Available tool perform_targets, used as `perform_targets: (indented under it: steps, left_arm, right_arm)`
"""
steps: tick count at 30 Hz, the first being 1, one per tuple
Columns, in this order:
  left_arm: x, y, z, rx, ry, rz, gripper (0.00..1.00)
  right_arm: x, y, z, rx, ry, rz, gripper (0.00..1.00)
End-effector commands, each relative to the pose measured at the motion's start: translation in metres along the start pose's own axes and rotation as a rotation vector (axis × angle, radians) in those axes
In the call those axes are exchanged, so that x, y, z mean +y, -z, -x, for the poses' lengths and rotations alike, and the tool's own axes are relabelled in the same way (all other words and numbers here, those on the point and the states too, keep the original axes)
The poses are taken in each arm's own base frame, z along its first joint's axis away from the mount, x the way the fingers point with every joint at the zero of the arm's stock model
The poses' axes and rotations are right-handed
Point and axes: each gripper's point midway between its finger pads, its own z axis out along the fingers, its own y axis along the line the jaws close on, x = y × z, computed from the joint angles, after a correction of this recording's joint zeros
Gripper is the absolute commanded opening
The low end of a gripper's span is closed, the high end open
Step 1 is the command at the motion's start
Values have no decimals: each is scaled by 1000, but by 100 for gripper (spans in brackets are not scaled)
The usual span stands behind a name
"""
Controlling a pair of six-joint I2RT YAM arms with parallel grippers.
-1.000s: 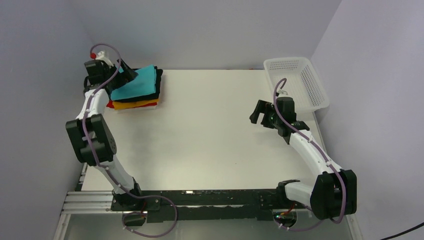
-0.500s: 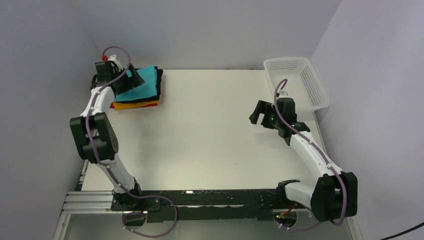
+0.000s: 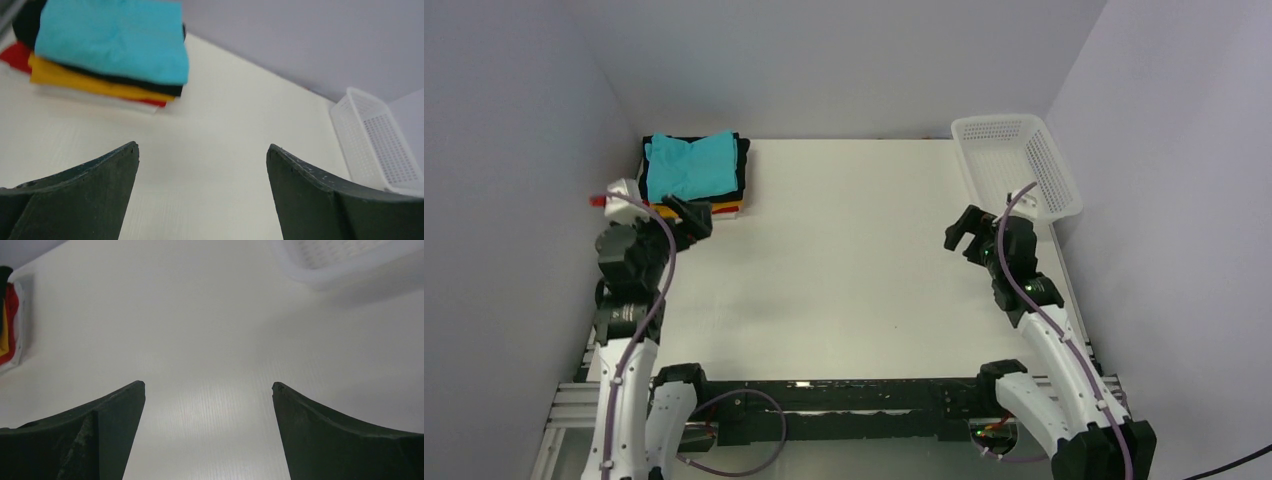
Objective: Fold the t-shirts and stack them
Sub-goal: Reset both arms
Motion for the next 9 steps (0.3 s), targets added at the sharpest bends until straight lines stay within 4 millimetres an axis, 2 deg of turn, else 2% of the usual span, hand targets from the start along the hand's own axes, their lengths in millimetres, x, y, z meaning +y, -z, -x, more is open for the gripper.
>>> perform_targets:
  steps: [1,4,9]
  left_arm:
    - [38,16,-52,54,80,141,99]
    - [46,24,-55,39,64,174,100]
    - [26,27,-45,-1,49,69,99]
  right_arm:
    - [-23,11,20,-135,-64,-118,100]
    - [-25,17,26,-195,-93,-117,100]
    - [-21,22,31,-232,-84,-80,100]
